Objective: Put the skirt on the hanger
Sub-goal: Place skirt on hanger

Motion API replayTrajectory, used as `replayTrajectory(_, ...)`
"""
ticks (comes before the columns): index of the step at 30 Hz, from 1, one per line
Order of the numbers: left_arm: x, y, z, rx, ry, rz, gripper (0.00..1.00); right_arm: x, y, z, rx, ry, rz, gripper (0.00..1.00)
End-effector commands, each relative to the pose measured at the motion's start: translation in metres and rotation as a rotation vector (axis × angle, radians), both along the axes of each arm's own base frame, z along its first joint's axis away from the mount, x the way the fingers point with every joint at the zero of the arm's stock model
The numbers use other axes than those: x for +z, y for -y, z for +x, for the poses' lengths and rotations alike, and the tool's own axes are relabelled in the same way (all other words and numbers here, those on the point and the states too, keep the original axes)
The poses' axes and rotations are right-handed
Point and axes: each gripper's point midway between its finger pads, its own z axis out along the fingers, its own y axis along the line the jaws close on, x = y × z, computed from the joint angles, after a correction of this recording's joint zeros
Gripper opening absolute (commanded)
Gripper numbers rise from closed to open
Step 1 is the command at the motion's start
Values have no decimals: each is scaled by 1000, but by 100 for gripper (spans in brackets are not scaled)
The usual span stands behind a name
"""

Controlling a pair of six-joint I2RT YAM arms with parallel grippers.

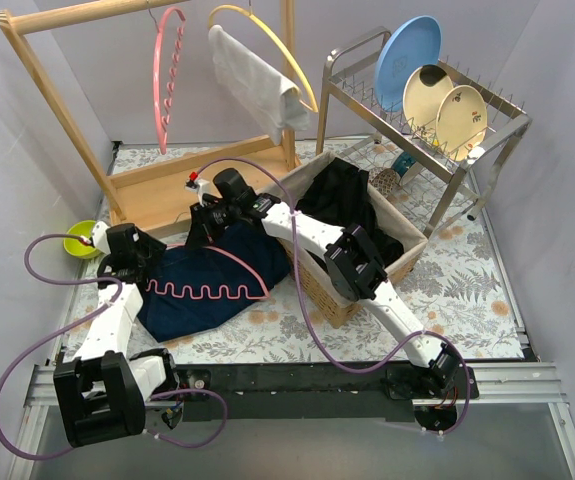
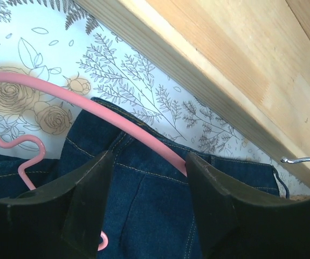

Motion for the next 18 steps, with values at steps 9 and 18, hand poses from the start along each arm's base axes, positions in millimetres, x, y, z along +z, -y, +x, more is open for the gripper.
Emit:
replayTrajectory(9, -20, -17, -9, 91, -99, 27, 60, 38, -9, 25, -37, 55, 106, 1)
replayTrajectory(18, 11, -11, -13, 75, -5, 22, 58, 39, -6, 42, -66, 35, 122, 1)
